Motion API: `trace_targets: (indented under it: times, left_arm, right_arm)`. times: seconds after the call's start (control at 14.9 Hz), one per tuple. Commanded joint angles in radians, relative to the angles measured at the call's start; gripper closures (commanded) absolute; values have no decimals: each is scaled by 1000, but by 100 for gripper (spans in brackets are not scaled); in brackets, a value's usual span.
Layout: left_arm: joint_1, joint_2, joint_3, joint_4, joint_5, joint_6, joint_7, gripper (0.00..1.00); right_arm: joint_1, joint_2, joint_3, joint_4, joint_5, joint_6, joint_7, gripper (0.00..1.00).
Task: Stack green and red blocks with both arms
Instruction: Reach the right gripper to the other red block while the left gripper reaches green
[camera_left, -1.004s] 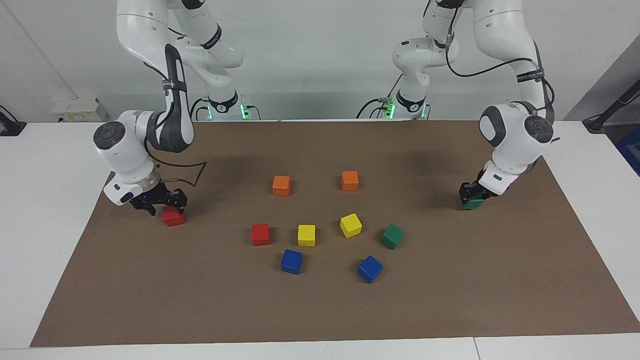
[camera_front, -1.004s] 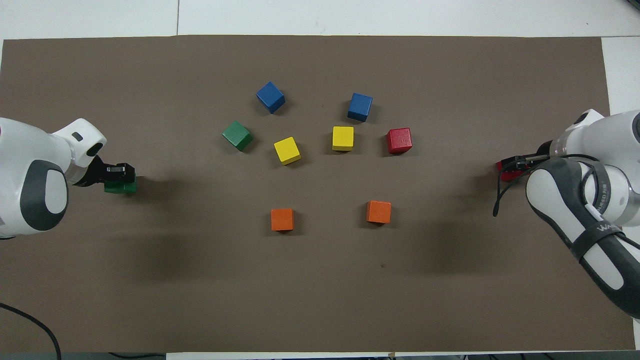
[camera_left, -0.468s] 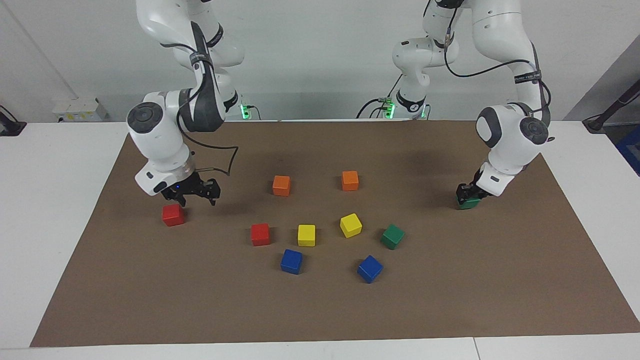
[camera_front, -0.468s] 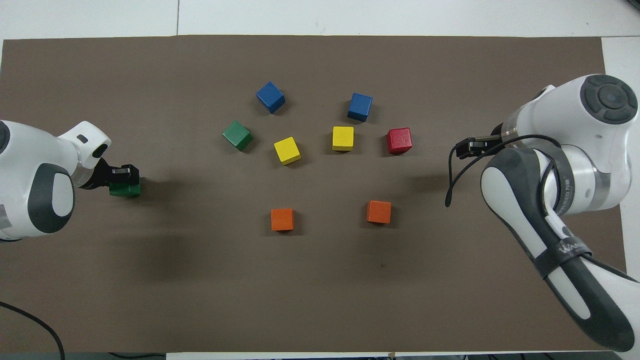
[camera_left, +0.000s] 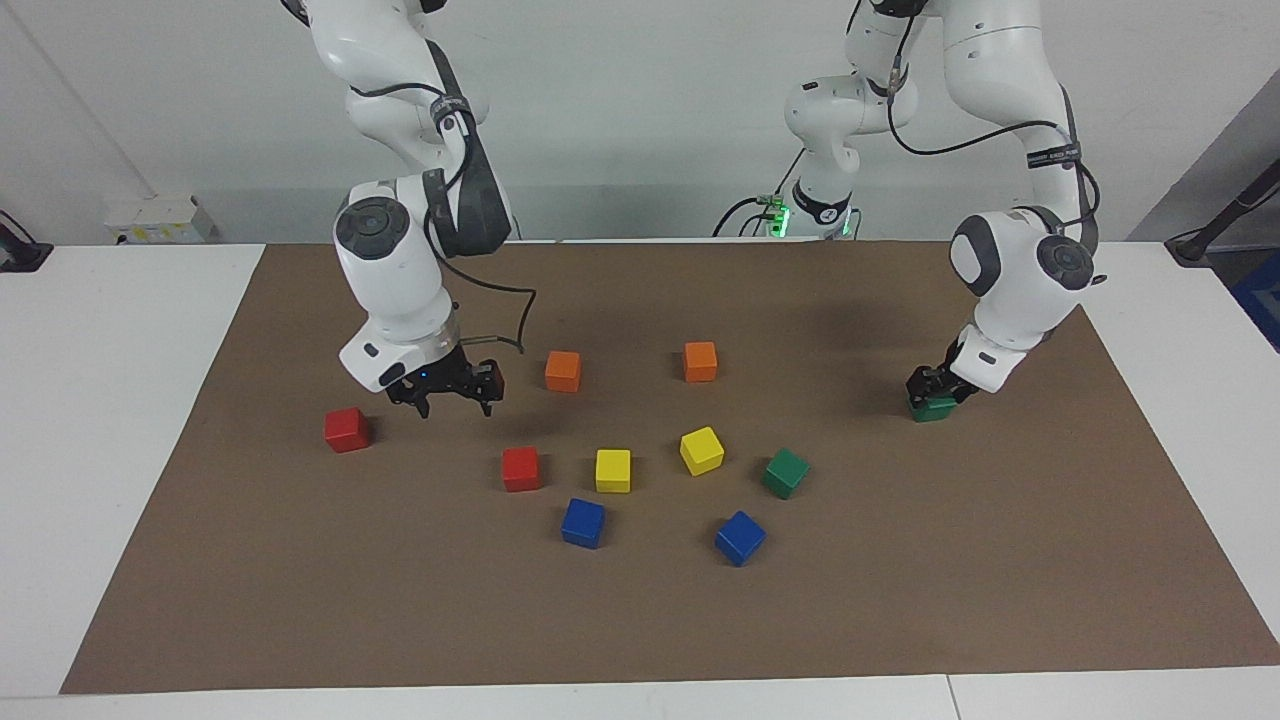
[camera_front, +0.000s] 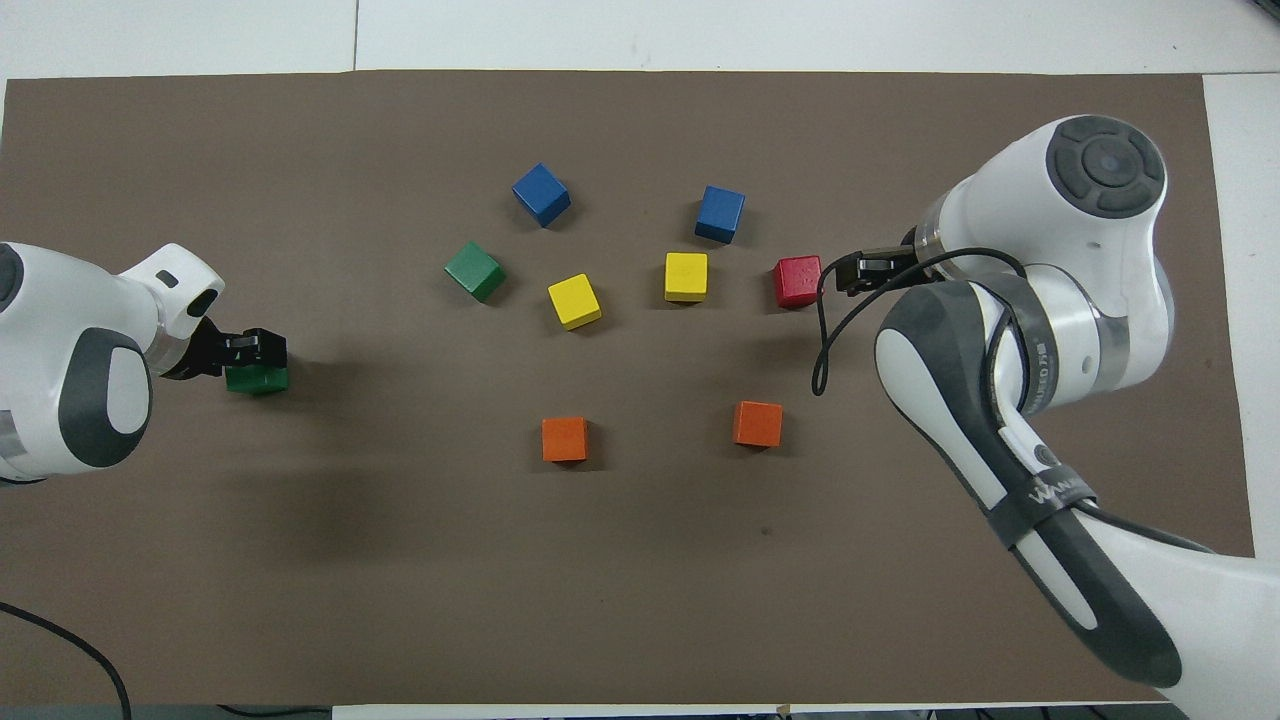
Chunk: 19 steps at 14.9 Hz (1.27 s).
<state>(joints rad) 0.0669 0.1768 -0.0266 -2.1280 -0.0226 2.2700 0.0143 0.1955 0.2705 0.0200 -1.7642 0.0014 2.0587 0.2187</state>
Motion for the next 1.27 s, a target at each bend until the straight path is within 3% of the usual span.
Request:
trace_targets:
  times: [0.0, 0.13, 0.33, 0.67, 1.0, 1.2]
  left_arm:
    - [-10, -3, 4, 0, 13, 19, -20, 0]
    - [-21, -2, 2, 67, 12, -21, -36, 0]
    - [-80, 50, 2, 244, 10, -159, -201, 0]
    - [-214, 141, 5, 449, 4, -266, -495, 0]
    - [-329, 311, 10, 693, 13, -360, -764, 0]
    - [-367, 365, 16, 732, 53, -353, -849, 0]
  right_arm:
    - [1, 90, 0, 91, 6, -19, 18, 7]
    - [33, 113, 0, 103, -3, -14, 31, 7]
    - [68, 174, 0, 218, 6, -20, 94, 7]
    - [82, 210, 0, 207, 8, 63, 105, 7]
    - [67, 233, 0, 160, -1, 132, 78, 8]
    - [67, 233, 0, 155, -1, 136, 77, 8]
